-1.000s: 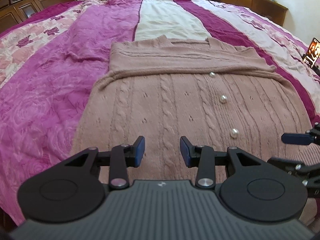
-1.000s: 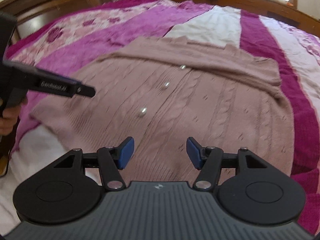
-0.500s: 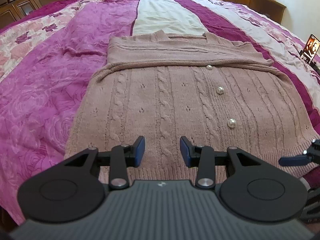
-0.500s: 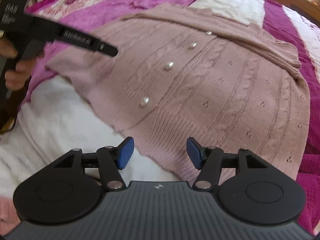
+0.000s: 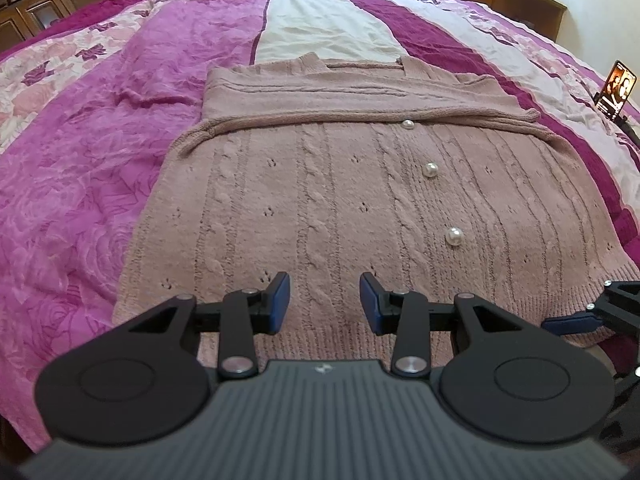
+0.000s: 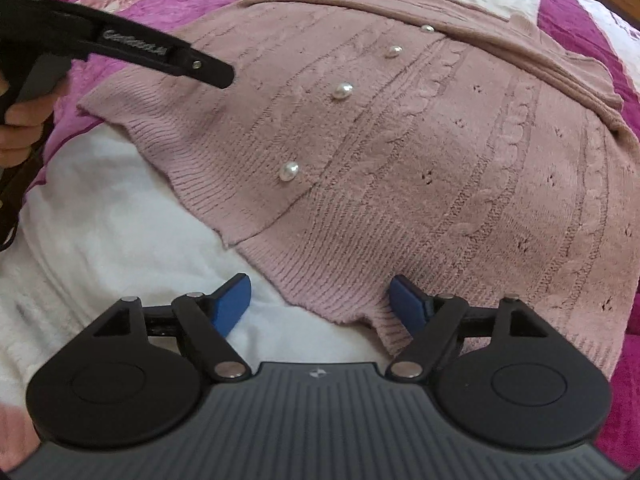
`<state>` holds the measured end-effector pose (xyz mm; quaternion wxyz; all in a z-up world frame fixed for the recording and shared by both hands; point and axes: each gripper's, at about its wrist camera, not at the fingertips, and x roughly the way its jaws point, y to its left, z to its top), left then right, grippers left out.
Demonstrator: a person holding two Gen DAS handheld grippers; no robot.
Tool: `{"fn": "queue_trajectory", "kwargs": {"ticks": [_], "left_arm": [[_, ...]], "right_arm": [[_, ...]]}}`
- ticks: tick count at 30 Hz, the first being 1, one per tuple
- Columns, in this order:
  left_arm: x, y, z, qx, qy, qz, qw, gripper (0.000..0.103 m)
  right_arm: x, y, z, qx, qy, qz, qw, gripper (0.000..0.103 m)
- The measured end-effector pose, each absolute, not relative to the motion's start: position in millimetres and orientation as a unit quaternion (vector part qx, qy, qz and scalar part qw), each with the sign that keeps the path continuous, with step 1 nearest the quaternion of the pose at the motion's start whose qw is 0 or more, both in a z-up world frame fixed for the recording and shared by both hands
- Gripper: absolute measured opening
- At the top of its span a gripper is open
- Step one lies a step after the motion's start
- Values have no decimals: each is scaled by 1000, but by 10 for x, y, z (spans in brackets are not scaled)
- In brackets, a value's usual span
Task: Fold small clothes
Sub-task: 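Move both tools down to the cardigan hem, then grasp the hem with the right tool while the left tool grasps the hem beside it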
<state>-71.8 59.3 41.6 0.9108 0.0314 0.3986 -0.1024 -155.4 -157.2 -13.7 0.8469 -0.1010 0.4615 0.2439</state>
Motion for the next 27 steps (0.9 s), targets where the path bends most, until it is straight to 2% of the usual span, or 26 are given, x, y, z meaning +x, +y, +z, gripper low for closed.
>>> {"fn": "queue_trajectory", "kwargs": {"ticks": [5,7,9,14,17,20,22,27], "left_arm": [[-734,571,408,35,399,-108,910,40],[-744,565,412,35,400,-108,910,40],[-759,564,422,37,399,-110,910,40],[-771,576,417,36,401,-114,908,40],[-770,566,415,36,404,-125,905,40],[-801,521,409,46,405,-139,903,43],[-832,488,402,53,404,-147,901,62],[-927,380,391,78,395,-182,897,66]], "right_arm": [[-1488,-1489,-242,-113,461,213,854,81],[-1455,-1457,-277,-118,460,196,858,78],[-1443,-1439,-291,-126,454,179,864,68],[-1423,-1503,-243,-114,436,156,879,25],[-1441,-1562,-184,-93,422,157,888,11],[-1449,-1603,-88,-75,400,153,901,9],[-1450,-1634,-24,-65,386,149,908,9],[-1431,-1725,105,-35,362,145,920,9]]}}
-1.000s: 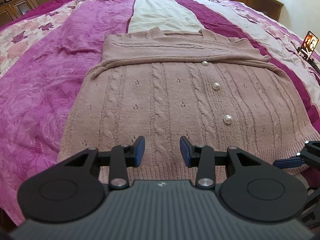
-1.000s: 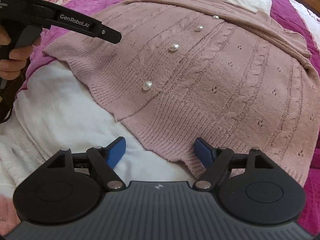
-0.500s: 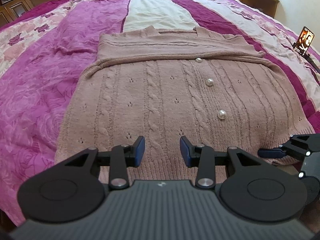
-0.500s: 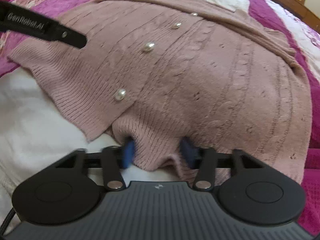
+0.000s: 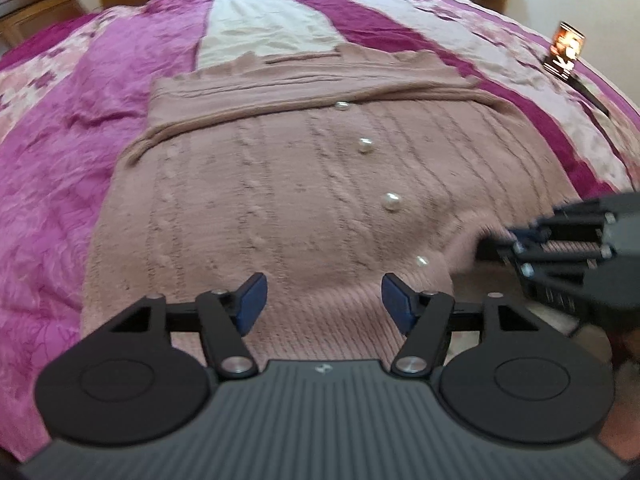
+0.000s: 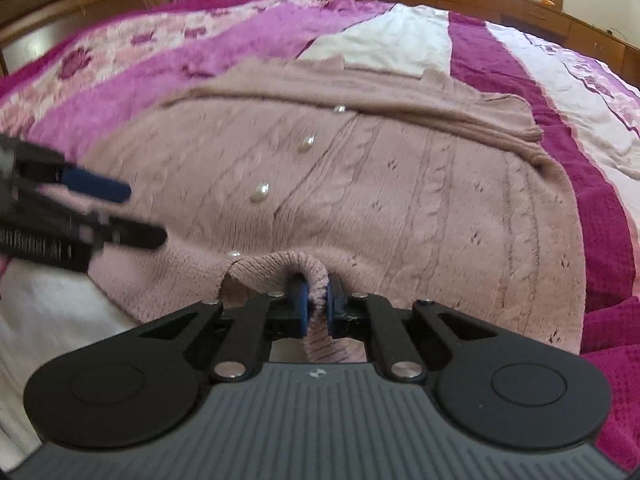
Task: Fold small clothes
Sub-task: 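Grasp the hem with the right tool while the left tool grasps the hem beside it, then lift the hem with both tools and fold it toward the collar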
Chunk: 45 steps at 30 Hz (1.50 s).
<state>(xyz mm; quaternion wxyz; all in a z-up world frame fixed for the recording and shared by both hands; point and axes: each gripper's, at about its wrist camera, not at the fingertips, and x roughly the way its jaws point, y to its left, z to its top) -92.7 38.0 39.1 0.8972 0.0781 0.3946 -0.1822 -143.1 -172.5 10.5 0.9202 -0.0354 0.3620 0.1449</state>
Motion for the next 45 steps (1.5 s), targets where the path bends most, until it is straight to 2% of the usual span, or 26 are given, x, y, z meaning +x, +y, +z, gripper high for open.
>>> {"fn": "queue_trajectory", "kwargs": {"ticks": [9,20,21,22,24,25,30,31,33,34,35,37,45], "left_arm": [[-1077,130,294,136,390,-238,879,70],[-985,47,87,218,358,-176,891,69],[-977,62,92,214,351,-173,895,60],[-961,79,105,209,349,-176,896,38],[-934,108,142,186,354,-183,898,22],[-928,106,160,177,354,-185,899,18],[-926,92,280,157,337,-185,910,15],[-914,97,307,148,336,-185,911,15],[-892,108,348,132,336,-183,914,15],[-876,113,371,125,335,-182,916,15],[-867,117,392,120,333,-179,918,15],[-845,128,435,110,329,-177,921,15],[-839,171,542,87,320,-177,927,15]], "right_arm": [[-1410,-1784,206,-9,342,138,929,9],[-1486,-1783,218,-12,340,147,929,9],[-1498,-1784,213,-13,341,149,928,9],[-1511,-1782,199,-14,342,151,927,9],[-1526,-1780,172,-15,345,156,926,9],[-1531,-1777,159,-16,346,158,925,9],[-1560,-1748,129,-16,347,161,924,11],[-1564,-1742,127,-18,346,161,924,13],[-1581,-1718,122,-22,347,164,923,32],[-1595,-1697,120,-27,348,164,923,53],[-1615,-1678,122,-33,346,166,923,69],[-1653,-1652,128,-39,341,178,922,75],[-1545,-1608,-2,-57,380,131,914,75]]}}
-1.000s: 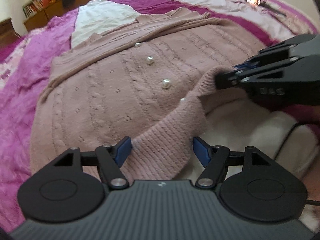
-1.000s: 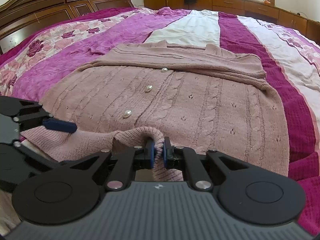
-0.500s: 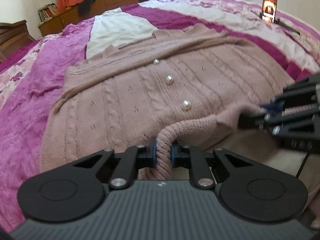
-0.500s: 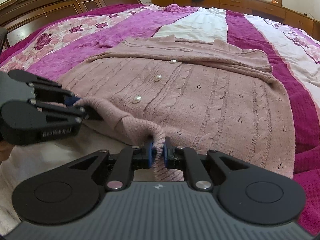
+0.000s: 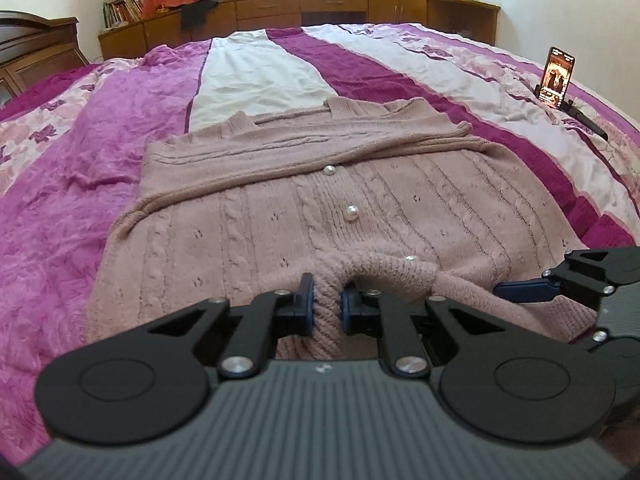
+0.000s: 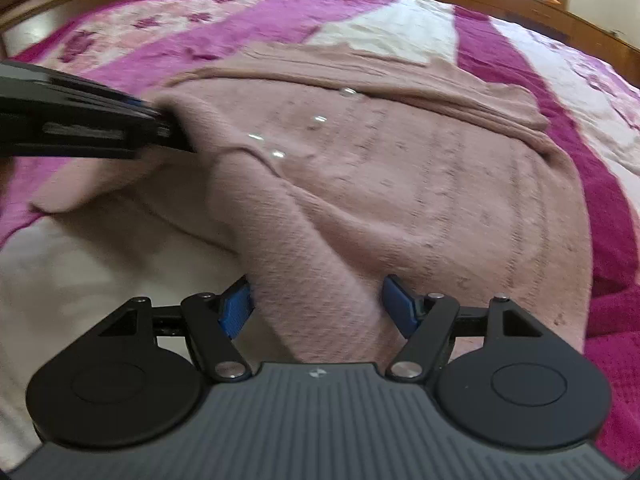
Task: Fold small clothes
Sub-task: 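Lift the hem with both tools and fold it toward the collar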
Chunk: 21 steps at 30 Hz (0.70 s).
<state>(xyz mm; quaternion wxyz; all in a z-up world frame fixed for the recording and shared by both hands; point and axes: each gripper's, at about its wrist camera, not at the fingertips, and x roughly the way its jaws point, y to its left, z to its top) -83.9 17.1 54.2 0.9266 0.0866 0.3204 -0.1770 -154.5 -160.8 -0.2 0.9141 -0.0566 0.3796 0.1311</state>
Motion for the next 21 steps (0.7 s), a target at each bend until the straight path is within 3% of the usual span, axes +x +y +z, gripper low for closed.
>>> {"fn": "queue_trajectory", "kwargs": {"ticks": [3,5,8,10,21], "left_arm": [[-847,180,549,85,319,-176,927,15],[-851,191,550,82,318,-176,928,15],[-857,198,556,80,318,-177,928,15],[-868,201,564,78,317,-177,929,15],[-918,238,803,66,272,-170,945,15]], "right_arm": [[-1549,-1674,-3,-47,370,107,921,65],[-1551,-1720,22,-41,362,97,926,41],[-1570,-1780,54,-31,346,90,933,23],[-1585,-1786,99,-30,331,89,939,17],[-1670,-1847,529,-12,232,81,969,11]]}}
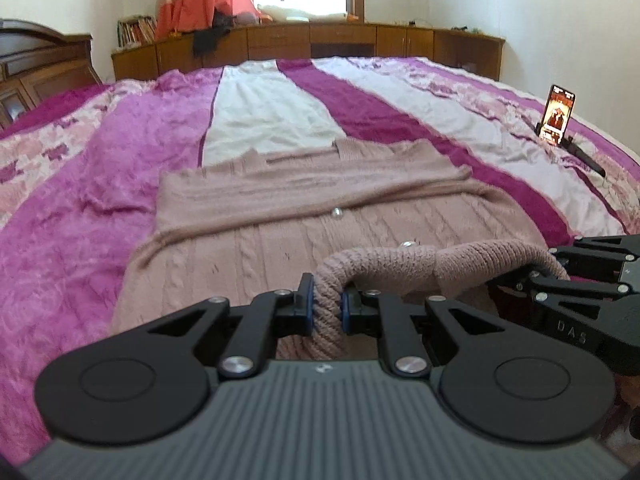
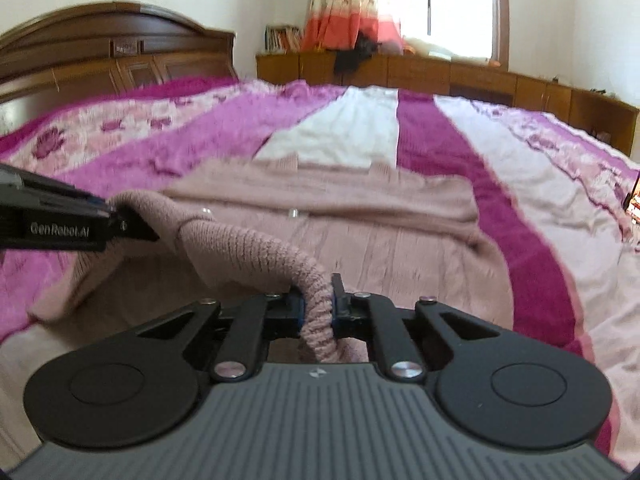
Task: Fold small clothes
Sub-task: 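Lift the hem with both tools and fold it toward the collar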
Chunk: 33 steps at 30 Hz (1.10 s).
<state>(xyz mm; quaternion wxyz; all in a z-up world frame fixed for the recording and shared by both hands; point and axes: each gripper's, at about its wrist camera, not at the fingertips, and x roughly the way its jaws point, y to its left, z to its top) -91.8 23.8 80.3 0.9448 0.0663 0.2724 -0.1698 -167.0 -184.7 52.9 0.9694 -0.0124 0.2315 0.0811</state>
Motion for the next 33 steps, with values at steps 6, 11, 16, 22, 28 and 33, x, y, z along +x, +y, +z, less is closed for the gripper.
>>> {"fn": "queue_trajectory", "kwargs": {"ticks": [6,11,16,22,28,33], "left_arm": [[-855,214,930,64,255,-167,950,15],[-756,201,1017,62,246,-160,954,15],[-659,180,1116,58,234,-157,958,15],[-501,142,1256,61,214,-154,963,15],[-318,123,1420,60,192,-149,968,15],[-113,103,1556,64,171,-142,973,15]], "right_arm": [[-1567,-1894,709,2,205,80,975,11],[-1458,-1917,817,5,190,83,978,11],[-1308,-1951,937,9,175,80,981,11],[-1093,-1985,1139,7,150,77,986,11],[-820,-1991,1340,3,125,75,989,11],[-554,-1961,1503,-7,103,72,992,11]]}}
